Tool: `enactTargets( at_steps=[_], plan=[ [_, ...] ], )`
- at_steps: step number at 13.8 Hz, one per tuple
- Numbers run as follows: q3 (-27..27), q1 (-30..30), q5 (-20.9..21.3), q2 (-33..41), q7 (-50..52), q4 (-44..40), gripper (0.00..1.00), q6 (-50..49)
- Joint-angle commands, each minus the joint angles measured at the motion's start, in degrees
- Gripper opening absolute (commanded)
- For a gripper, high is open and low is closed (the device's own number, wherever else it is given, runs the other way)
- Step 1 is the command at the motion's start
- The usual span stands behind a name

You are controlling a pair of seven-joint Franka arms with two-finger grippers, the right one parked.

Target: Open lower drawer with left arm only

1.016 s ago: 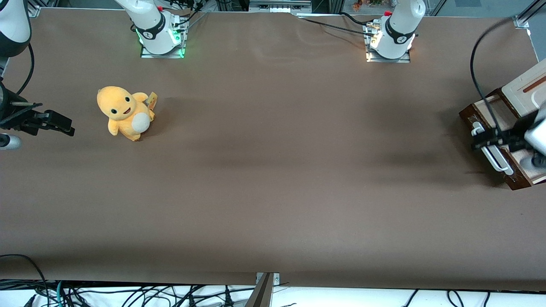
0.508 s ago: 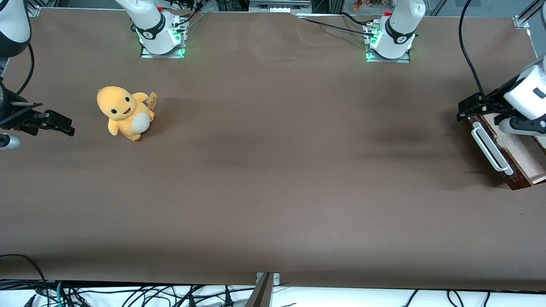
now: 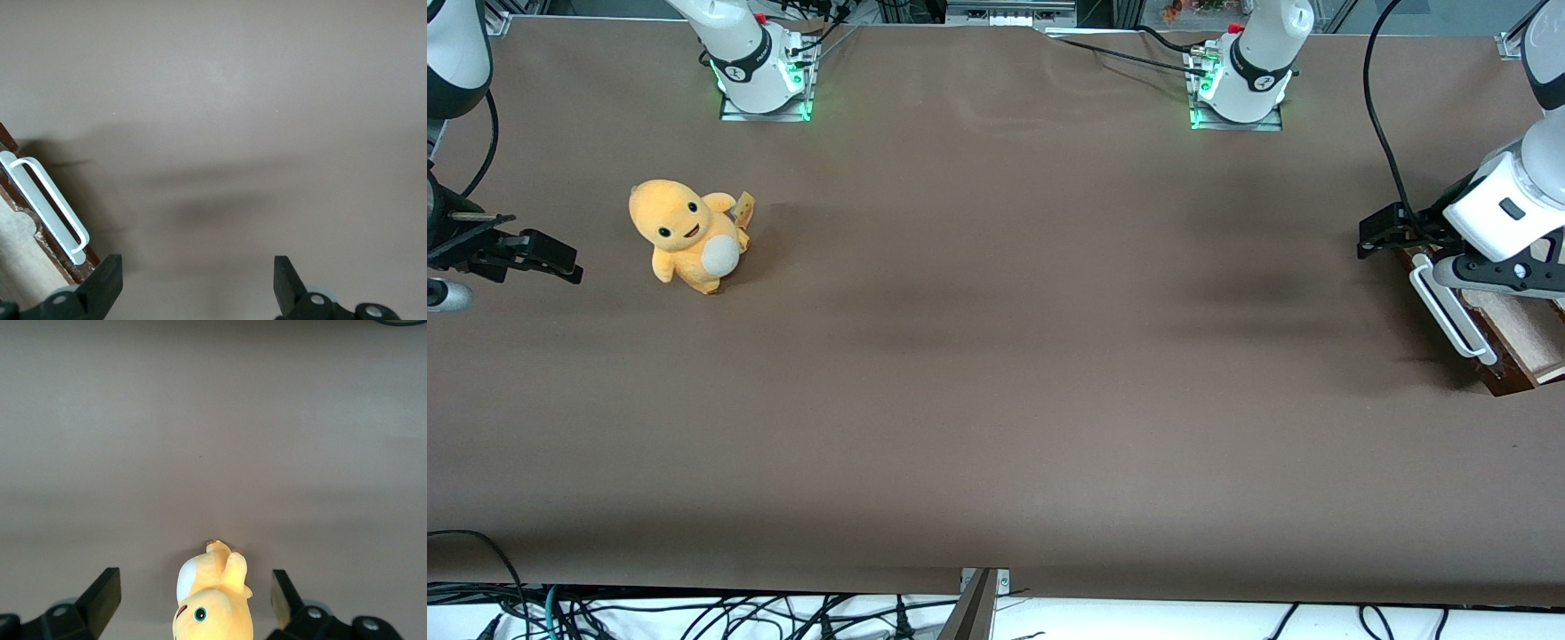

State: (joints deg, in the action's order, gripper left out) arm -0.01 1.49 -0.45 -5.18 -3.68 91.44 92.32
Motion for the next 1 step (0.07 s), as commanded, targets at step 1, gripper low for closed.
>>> enactTargets(
  at_steps=[1],
  plan=[
    [-0.16, -0.61, -0.78, 0.26, -0.54, -0.04, 1.0, 0.41]
  ],
)
